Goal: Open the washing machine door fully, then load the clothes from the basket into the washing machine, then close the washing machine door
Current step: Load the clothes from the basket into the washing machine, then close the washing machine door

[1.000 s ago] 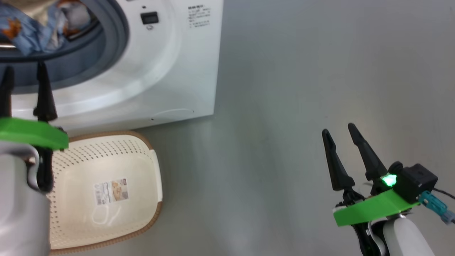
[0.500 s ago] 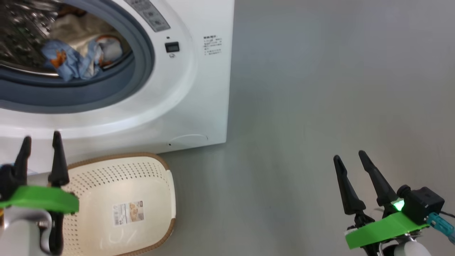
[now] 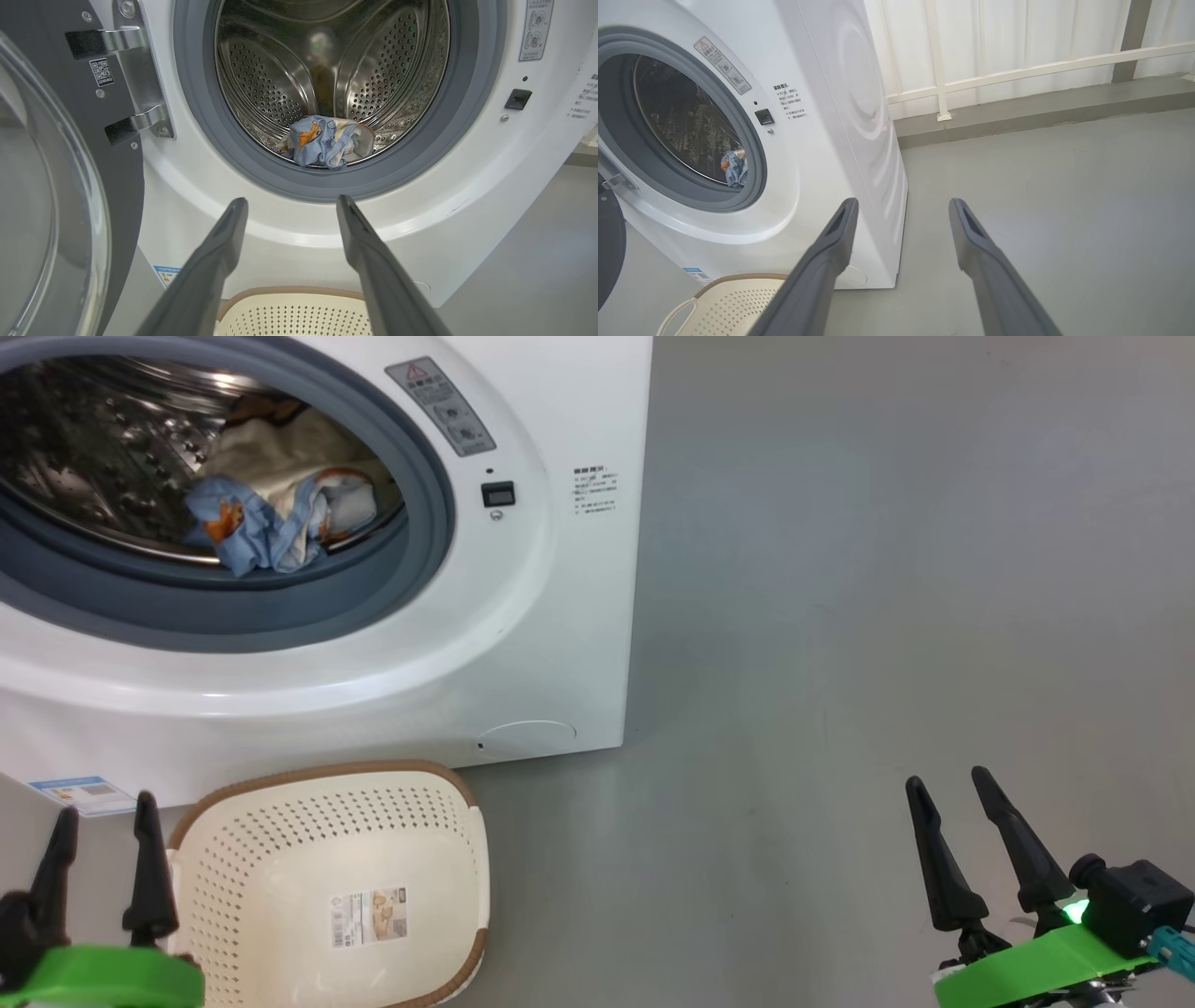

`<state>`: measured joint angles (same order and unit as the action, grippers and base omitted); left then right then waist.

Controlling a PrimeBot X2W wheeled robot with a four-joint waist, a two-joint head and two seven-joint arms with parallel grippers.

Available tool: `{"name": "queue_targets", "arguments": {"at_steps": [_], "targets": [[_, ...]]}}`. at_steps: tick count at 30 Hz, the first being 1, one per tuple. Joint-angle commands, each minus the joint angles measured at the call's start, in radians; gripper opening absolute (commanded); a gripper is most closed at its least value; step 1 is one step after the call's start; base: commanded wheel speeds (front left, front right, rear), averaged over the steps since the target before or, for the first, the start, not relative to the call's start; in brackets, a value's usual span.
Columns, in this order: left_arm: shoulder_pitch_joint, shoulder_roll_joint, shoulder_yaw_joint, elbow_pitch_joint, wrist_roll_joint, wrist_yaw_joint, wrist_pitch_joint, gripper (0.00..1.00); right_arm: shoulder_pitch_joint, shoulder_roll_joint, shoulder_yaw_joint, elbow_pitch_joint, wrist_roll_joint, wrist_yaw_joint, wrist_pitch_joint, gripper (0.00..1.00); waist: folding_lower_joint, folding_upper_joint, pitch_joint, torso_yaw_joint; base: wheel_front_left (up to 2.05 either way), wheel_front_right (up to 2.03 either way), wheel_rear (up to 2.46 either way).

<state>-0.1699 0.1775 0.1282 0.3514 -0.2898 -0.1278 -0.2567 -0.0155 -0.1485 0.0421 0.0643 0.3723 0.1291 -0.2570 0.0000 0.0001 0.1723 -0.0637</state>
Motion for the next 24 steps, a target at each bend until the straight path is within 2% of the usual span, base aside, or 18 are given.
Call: {"name": "queue_targets", "arguments": {"at_steps": [1, 24], "targets": [[0.015, 0.021, 0.040, -0.042, 0.010, -0.003, -0.005, 1.00, 0.016, -0.016, 0.012, -0.026, 0.003, 0.002, -0.005, 1.00, 0.0000, -0.0001, -0.009, 0.005, 0.00, 0.00, 0.00], [0.066, 0.020, 0.039, -0.093, 0.011, -0.003, -0.005, 1.00, 0.026, -0.021, 0.007, -0.030, 0.002, 0.002, -0.005, 1.00, 0.0000, -0.0001, -0.013, 0.009, -0.02, 0.02, 0.00]]}}
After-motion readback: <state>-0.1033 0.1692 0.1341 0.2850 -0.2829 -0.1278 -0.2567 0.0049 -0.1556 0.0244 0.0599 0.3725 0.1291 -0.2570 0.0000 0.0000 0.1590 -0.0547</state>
